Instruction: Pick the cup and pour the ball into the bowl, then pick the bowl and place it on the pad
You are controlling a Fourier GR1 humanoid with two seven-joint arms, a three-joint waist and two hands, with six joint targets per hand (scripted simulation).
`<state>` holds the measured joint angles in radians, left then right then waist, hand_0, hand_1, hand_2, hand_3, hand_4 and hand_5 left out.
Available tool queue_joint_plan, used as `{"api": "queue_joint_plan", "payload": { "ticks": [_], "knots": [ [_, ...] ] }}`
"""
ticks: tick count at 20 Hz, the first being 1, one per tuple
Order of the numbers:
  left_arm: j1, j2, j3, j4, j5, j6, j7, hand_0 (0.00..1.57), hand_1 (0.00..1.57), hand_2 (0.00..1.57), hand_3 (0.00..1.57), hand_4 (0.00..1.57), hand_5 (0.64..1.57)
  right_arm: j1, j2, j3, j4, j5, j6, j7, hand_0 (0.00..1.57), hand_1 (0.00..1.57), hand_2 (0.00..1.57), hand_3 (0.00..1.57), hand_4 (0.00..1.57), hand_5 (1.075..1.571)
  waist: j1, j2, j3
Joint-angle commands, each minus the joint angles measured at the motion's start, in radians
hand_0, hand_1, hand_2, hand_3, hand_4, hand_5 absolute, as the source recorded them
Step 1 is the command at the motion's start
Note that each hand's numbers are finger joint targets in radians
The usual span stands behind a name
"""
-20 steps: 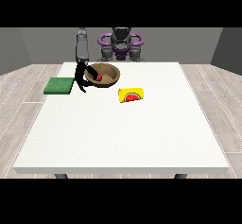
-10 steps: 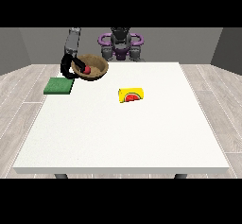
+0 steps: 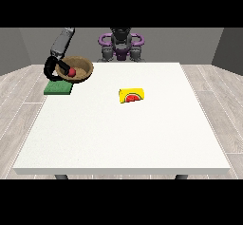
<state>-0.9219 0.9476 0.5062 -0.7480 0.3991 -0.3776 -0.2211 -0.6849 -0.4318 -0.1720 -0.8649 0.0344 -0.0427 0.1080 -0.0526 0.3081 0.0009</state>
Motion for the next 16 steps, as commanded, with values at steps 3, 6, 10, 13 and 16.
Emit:
{"api": "queue_joint_plan", "payload": {
  "ticks": [3, 6, 10, 13, 16],
  "knots": [
    [0.0, -0.015, -0.007, -0.072, 0.008, 0.049, 0.015, 0.0, 0.0, 0.0, 0.0, 0.0, 1.535, 0.001, -0.122, -0.103, 0.112, -0.057, 0.105, -0.129, 1.57, 1.57, 1.57, 1.23, 1.3, 1.536, 0.008, 0.035, 0.0005],
    [-0.022, 0.002, -0.012, -0.088, 0.004, 0.07, 0.028, 0.0, 0.0, 0.0, 0.0, 0.0, 1.536, -0.031, -0.147, -0.126, 0.146, -0.079, 0.142, -0.141, 1.57, 1.57, 1.57, 1.11, 1.3, 1.537, 0.001, 0.06, 0.0002],
    [-0.048, 0.018, -0.006, -0.163, 0.036, 0.067, 0.063, 0.0, 0.0, 0.0, 0.0, 0.2, 1.532, -0.039, -0.193, -0.171, 0.245, -0.086, 0.16, -0.241, 1.57, 1.57, 1.57, 0.78, 1.29, 1.551, 0.051, 0.135, 0.0012],
    [-0.088, 0.049, -0.008, -0.232, 0.07, 0.069, 0.143, 0.0, 0.0, 0.0, 0.0, 0.13, 1.533, -0.048, -0.26, -0.192, 0.312, -0.076, 0.183, -0.297, 1.57, 1.57, 1.57, 0.39, 1.3, 1.547, 0.056, 0.155, 0.0026],
    [-0.061, 0.018, -0.019, -0.265, 0.061, 0.107, 0.132, 0.0, 0.0, 0.0, 0.0, 0.0, 1.538, -0.037, -0.234, -0.169, 0.327, -0.053, 0.181, -0.345, 1.57, 1.57, 1.57, 0.21, 1.28, 1.554, 0.048, 0.149, 0.0012]
  ]
}}
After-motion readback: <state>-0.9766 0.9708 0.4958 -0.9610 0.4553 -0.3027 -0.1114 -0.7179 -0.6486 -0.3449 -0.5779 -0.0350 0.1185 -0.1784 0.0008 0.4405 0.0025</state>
